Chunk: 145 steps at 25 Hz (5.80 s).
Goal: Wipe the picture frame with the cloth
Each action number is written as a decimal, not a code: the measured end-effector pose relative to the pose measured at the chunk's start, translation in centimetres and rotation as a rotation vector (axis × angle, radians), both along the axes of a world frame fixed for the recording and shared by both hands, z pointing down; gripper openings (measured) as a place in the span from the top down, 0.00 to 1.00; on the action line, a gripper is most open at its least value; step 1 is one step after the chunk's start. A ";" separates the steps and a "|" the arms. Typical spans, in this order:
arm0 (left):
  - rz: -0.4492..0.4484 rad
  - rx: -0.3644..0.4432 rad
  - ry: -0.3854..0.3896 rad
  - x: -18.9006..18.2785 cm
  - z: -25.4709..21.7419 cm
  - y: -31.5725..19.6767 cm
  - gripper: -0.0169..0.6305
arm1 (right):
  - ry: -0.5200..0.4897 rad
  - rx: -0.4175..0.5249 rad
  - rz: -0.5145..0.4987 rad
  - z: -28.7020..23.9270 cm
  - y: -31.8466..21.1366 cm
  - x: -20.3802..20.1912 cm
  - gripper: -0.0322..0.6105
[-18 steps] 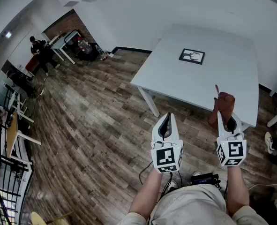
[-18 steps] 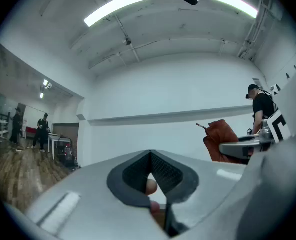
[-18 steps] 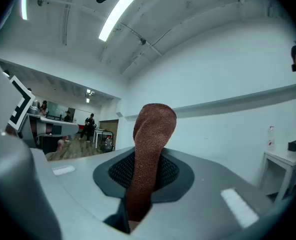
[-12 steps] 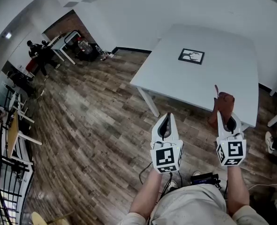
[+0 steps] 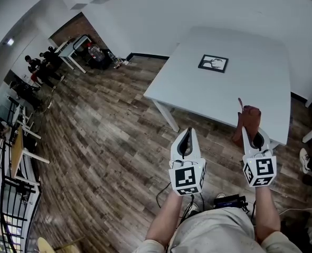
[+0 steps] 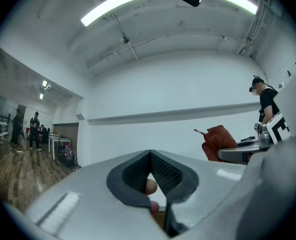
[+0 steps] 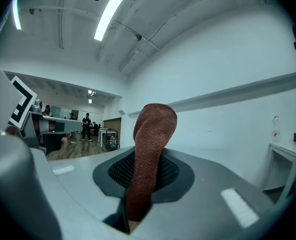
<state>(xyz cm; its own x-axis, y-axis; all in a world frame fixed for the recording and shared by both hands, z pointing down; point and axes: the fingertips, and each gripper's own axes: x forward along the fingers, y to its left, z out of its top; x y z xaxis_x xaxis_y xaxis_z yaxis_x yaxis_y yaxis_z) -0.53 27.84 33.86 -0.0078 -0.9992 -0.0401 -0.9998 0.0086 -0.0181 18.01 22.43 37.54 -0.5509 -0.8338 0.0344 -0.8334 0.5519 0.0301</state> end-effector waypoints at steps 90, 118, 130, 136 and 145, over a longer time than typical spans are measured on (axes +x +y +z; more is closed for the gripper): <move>0.087 -0.072 0.009 -10.9 2.8 -43.2 0.97 | 0.036 -0.158 0.092 5.8 -42.4 -10.8 0.80; 0.118 -0.129 0.052 -10.9 6.7 -54.7 0.97 | 0.101 -0.585 0.059 16.0 -58.1 -17.4 0.80; 0.100 -0.157 0.018 -13.4 7.8 -55.0 0.97 | 0.109 -0.892 0.023 24.3 -65.3 -25.8 0.80; 0.114 -0.182 0.022 -13.1 8.6 -55.1 0.97 | 0.126 -0.924 0.043 25.6 -65.5 -24.7 0.80; 0.138 -0.181 0.026 -11.5 8.9 -55.8 0.97 | 0.155 -0.924 0.156 25.5 -65.0 -16.4 0.80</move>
<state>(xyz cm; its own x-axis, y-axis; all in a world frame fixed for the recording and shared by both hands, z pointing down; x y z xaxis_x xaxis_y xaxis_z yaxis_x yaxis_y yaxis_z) -11.99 -27.97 42.72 0.1309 -0.9817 0.1380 -0.9914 -0.1296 0.0185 1.58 -42.60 63.08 -0.3694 -0.5039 0.7808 -0.9232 0.2949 -0.2465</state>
